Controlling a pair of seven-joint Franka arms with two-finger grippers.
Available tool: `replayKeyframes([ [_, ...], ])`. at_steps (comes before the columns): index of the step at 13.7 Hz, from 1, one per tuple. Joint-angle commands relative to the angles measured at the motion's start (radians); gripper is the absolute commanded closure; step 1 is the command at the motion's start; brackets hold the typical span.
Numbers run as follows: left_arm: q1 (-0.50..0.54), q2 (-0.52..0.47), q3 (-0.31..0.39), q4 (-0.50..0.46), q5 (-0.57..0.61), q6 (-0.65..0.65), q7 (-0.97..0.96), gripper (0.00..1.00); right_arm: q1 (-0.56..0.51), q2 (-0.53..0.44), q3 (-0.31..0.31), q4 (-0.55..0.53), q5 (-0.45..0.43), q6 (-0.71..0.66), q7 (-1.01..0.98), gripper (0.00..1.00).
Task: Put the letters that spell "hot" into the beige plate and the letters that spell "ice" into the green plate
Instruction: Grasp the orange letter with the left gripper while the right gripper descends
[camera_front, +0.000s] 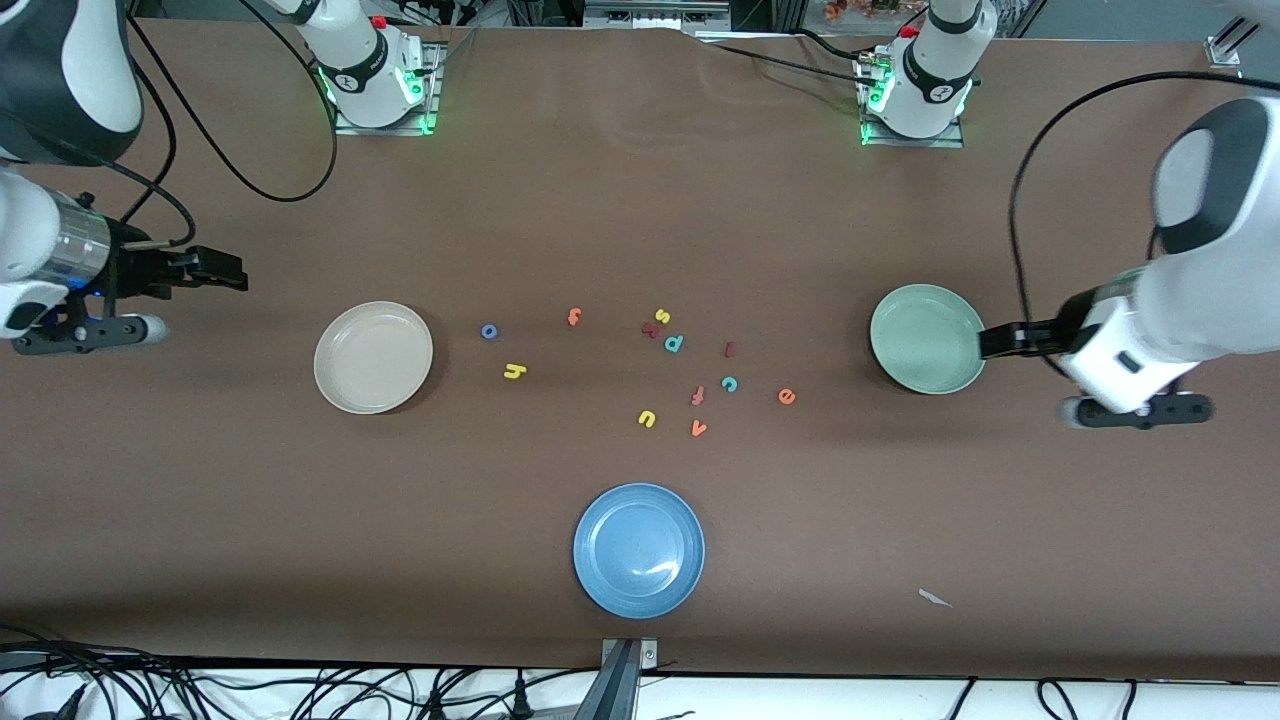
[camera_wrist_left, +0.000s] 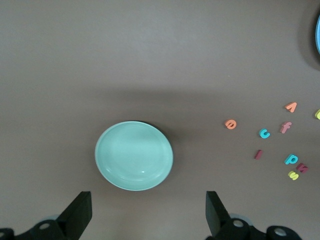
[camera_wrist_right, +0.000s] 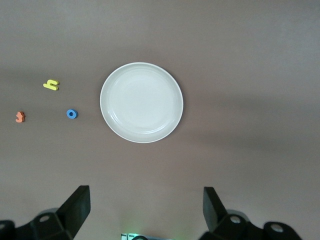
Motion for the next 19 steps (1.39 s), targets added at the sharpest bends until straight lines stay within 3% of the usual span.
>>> replayKeyframes([
  [1,-0.049,0.037,0.01,-0.039,-0.065,0.092,-0.134,0.0,0.001,-0.009,0.045,-0.023,0.033,0.054,-0.009,0.0],
  [4,-0.126,0.04,0.01,-0.187,-0.072,0.307,-0.262,0.0,0.0,-0.006,0.108,-0.084,0.055,0.169,0.03,0.0],
  [8,-0.169,0.065,0.01,-0.355,-0.066,0.535,-0.277,0.0,0.001,0.025,0.237,-0.207,0.038,0.379,0.177,0.0],
  [11,-0.187,0.134,0.01,-0.364,-0.066,0.576,-0.279,0.0,0.001,0.044,0.324,-0.297,0.03,0.488,0.273,0.0],
  [13,-0.207,0.172,0.01,-0.364,-0.066,0.596,-0.279,0.0,0.012,0.07,0.346,-0.34,0.009,0.535,0.331,0.0],
  [16,-0.23,0.21,0.01,-0.364,-0.069,0.646,-0.286,0.0,0.047,0.121,0.383,-0.408,-0.102,0.662,0.452,0.0],
  [19,-0.252,0.25,0.01,-0.364,-0.067,0.672,-0.288,0.06,0.046,0.132,0.384,-0.48,-0.106,0.778,0.452,0.0],
])
